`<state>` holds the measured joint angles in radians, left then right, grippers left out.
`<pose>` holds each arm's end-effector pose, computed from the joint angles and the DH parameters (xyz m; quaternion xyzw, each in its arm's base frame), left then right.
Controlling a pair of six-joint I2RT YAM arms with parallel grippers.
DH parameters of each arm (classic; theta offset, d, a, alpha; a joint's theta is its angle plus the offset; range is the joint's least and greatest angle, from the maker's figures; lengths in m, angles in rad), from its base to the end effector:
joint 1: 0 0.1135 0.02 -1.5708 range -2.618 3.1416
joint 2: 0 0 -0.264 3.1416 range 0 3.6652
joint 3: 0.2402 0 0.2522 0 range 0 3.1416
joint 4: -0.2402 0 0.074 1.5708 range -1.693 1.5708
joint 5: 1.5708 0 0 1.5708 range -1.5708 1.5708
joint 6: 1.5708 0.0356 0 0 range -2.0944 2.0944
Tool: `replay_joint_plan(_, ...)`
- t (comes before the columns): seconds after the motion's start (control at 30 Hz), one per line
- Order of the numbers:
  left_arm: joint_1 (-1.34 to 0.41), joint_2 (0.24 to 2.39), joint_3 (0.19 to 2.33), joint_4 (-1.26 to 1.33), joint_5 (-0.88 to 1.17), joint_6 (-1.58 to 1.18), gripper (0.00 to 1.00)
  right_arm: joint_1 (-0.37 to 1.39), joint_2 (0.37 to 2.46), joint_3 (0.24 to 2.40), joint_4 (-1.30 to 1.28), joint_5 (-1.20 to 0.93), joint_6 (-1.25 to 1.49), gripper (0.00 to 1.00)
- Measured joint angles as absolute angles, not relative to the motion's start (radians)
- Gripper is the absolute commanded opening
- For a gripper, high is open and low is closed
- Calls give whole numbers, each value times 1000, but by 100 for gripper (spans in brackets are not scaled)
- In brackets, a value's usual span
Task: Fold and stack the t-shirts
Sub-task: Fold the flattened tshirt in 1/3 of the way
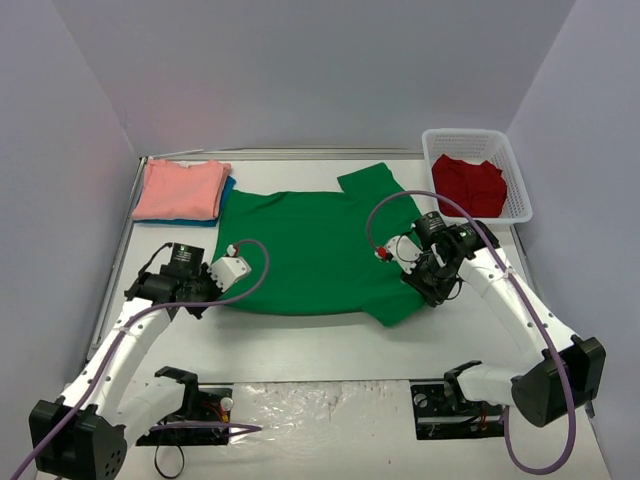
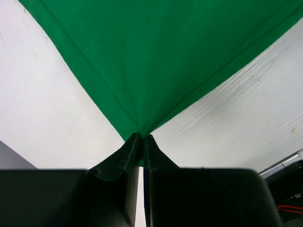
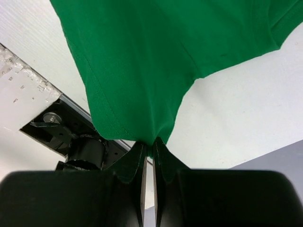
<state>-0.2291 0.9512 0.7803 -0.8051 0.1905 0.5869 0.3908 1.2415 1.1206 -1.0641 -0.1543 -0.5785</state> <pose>0.1731 -0.0473 0.2556 0.4032 0.8626 -0.0376 0.3032 0.2070 0.0912 0.2922 -0.4690 0.8590 0.0574 0.1974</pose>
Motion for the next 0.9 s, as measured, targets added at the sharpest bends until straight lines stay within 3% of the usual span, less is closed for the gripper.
replay_joint_plan(0.9,-228,1178,861,-635,88,589,2,371,1596,1480,-1009,-77,-573,0)
